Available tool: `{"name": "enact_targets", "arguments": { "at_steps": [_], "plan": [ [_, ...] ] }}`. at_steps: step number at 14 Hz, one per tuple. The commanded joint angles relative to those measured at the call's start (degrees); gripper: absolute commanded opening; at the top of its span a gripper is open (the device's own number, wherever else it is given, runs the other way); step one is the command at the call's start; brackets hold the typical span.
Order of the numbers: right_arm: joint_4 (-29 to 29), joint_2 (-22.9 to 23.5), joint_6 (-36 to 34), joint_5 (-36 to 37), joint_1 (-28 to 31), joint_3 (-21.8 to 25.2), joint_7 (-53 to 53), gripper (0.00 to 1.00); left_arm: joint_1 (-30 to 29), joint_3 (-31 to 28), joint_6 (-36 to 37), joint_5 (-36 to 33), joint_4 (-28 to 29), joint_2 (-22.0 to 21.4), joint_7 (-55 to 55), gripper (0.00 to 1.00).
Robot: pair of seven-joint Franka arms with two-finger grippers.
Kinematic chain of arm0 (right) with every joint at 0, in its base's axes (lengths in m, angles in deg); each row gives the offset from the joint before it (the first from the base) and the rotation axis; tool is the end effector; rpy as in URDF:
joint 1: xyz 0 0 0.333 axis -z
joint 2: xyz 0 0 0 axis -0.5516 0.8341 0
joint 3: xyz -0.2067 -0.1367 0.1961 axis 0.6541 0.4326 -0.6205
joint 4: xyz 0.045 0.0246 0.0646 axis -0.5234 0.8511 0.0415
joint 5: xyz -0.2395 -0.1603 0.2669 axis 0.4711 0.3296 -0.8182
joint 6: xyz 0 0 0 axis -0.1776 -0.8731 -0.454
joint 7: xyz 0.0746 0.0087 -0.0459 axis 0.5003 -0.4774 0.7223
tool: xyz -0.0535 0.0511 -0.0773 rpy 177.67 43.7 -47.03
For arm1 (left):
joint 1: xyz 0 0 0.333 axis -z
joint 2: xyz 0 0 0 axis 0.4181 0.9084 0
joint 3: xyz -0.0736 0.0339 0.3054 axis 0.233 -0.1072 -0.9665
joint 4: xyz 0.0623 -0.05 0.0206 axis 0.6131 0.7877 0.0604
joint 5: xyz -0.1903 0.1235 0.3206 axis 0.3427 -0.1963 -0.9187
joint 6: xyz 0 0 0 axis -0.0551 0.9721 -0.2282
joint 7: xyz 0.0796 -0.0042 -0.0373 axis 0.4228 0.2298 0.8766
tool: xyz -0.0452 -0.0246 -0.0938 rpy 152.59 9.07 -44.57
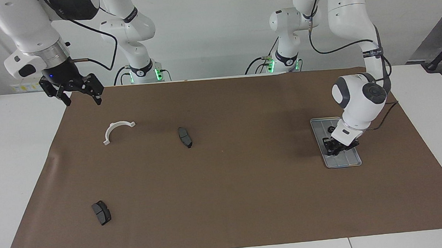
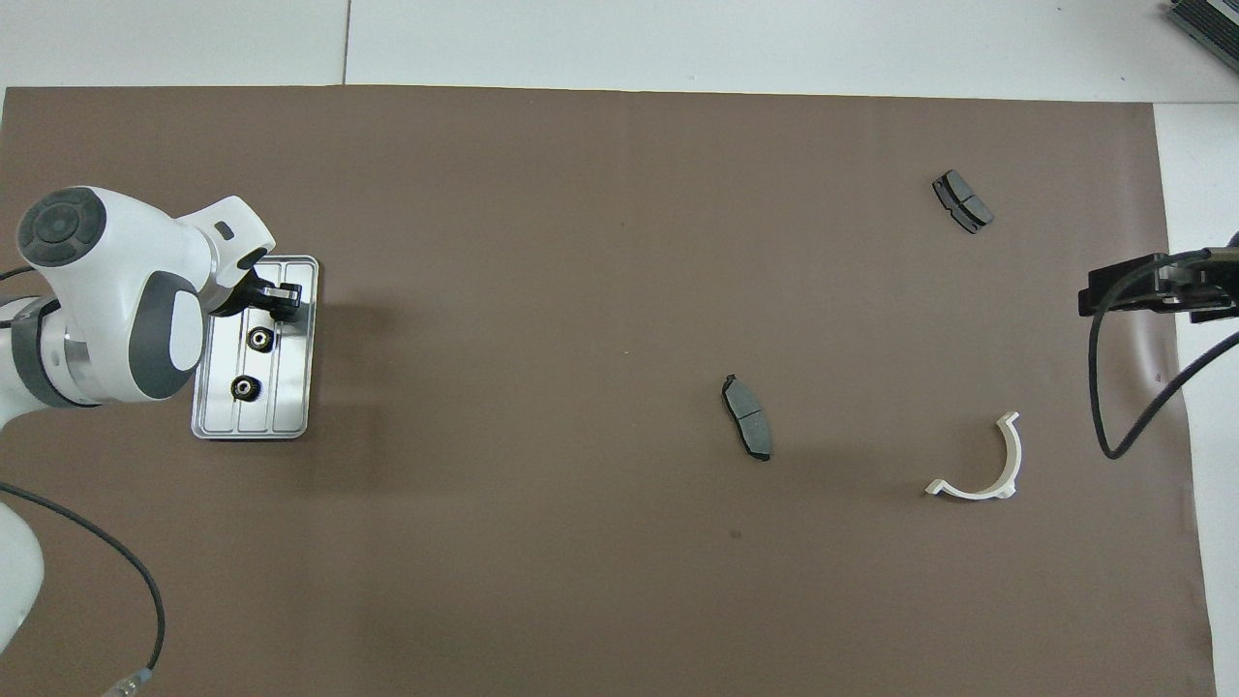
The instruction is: Place bearing gear from tray to pile
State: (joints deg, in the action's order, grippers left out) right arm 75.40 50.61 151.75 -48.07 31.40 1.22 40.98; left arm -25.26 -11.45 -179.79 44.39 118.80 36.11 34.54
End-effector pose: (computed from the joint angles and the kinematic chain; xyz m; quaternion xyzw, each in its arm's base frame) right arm 0.5528 -0.0212 0.6222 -0.9991 0.0408 -0.0144 0.0012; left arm 0.6273 -0.0166 0.3032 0.9963 -0.0809 0.0282 0.0071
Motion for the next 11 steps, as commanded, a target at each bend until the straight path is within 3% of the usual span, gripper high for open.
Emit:
{"name": "enact_targets", "arguments": {
  "at_steps": [1,4,7,11],
  "plan": [
    [1.36,-1.16,0.57,-1.17,0.06,-0.04,-0.67,1.00,-0.15,-0.23,-0.51,-0.20,1.38,-0.86,-0.33,0.00],
    [1.36,-1.16,0.57,-1.17,0.06,-0.04,-0.67,1.00,0.55,-0.14,4.65,-0.20,-4.49,0.10,0.02,0.00],
    [1.36,-1.16,0.57,-1.17,0.06,-0.04,-0.67,1.00,4.84,-0.23,10.81,-0.29,-10.48,1.25,8.07,0.00],
    [1.36,-1.16,0.57,-1.17,0.06,-0.04,-0.67,1.00,14.67,-0.23,11.44,-0.38,-9.53,1.16,24.86,0.00]
  ]
}}
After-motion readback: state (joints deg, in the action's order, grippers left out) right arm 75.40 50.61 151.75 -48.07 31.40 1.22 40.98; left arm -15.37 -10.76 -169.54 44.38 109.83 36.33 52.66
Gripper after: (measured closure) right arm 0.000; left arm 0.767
